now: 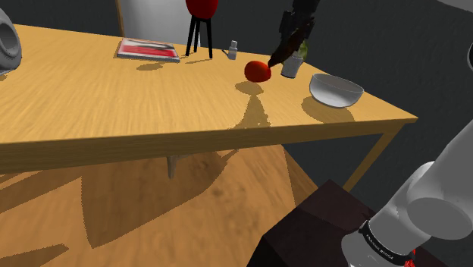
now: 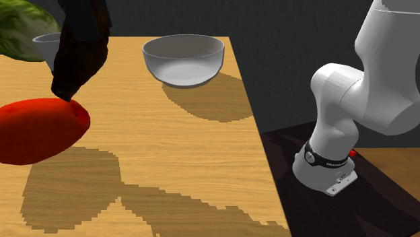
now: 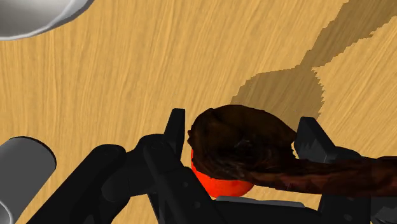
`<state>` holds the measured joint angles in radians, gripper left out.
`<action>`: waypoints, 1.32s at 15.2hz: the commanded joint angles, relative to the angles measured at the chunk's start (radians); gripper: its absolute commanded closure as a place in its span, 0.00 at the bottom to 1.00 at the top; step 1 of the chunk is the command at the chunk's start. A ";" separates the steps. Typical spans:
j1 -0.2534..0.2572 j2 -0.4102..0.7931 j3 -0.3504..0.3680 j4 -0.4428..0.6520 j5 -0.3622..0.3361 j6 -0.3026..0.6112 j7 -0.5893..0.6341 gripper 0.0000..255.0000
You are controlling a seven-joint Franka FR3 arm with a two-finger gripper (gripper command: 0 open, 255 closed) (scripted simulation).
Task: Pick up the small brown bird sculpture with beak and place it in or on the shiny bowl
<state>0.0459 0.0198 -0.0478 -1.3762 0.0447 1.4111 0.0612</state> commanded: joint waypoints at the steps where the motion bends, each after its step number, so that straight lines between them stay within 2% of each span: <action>1: -0.001 0.020 0.000 0.056 0.001 -0.035 0.001 1.00; 2: -0.001 0.028 -0.001 0.078 0.002 -0.050 0.001 1.00; 7: -0.048 -0.100 -0.048 -0.069 -0.007 -0.035 -0.096 1.00; 12: -0.093 -0.199 -0.104 -0.169 -0.026 -0.037 -0.198 1.00; 20: -0.161 -0.304 -0.209 -0.253 -0.071 -0.058 -0.374 1.00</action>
<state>-0.1061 -0.2670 -0.2428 -1.6210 -0.0180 1.3607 -0.2883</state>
